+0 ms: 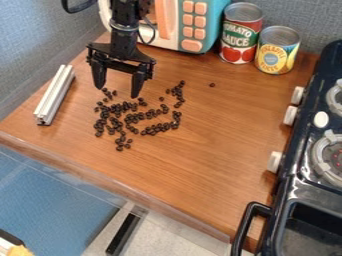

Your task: Sweep into pile

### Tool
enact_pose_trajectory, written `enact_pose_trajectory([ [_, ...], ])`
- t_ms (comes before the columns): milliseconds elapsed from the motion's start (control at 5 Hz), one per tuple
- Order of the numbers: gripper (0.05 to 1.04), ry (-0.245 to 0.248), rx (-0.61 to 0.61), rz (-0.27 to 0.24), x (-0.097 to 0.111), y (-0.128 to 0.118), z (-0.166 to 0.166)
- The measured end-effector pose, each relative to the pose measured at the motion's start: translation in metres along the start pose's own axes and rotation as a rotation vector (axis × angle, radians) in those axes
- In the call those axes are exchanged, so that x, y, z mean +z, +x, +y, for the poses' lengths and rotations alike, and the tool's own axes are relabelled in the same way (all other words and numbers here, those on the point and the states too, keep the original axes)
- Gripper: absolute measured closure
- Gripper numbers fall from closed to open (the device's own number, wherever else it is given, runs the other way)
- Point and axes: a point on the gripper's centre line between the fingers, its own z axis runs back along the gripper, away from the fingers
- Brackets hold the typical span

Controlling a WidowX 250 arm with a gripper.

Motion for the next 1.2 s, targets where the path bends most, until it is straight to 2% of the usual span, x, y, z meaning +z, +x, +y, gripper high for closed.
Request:
enact_pose_trajectory([
  [200,0.084,-0.008,-0.012,0.039,-0.012,-0.004,-0.004],
  [400,0.084,-0.121,-0.025,0.053,-0.002,-0.007,-0.006],
  [600,0.084,-0.213,0.019,-0.024,0.03,0.003,0.015],
  [800,0.084,-0.275,0.013,-0.107,0.059,0.004,0.031],
  [1000,0.084,-0.298,0.023,-0.153,0.066,-0.005,0.063],
  [1200,0.084,-0.293,0.013,-0.151,0.053,-0.021,0.08],
])
